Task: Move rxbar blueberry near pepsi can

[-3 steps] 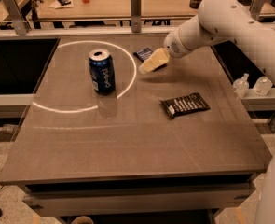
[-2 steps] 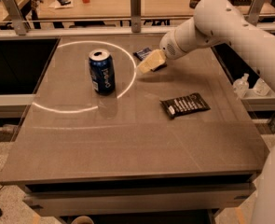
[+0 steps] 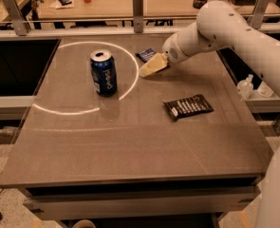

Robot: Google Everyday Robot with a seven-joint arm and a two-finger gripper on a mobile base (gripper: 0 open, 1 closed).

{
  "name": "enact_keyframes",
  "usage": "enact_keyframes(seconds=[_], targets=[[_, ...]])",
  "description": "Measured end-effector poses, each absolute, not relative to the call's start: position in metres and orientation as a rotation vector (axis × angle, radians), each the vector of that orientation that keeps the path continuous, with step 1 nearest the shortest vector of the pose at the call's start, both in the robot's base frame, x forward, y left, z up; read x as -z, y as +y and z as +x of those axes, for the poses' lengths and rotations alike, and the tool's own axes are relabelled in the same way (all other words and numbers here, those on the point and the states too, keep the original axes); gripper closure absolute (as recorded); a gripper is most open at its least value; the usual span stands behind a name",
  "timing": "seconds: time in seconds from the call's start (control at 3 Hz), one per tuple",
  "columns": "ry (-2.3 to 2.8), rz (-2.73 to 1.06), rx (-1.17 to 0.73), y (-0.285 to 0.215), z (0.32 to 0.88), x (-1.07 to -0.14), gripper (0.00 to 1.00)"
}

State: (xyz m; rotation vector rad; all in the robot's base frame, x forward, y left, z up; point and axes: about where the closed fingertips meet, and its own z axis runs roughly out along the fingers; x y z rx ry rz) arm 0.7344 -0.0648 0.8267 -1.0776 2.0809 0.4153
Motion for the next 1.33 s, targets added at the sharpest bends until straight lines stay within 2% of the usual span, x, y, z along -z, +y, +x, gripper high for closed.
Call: enact_keyframes(seconds=[0.67, 1.0, 1.33], targets=[[2.058, -1.086, -0.425, -0.0653, 0.7369, -0.8251, 0.64], [2.051, -1.089, -0.426, -0.0654, 0.7366, -0.8259, 0.96], [2.051, -1.089, -0.427, -0.0654, 0.7365, -0.826, 1.0]])
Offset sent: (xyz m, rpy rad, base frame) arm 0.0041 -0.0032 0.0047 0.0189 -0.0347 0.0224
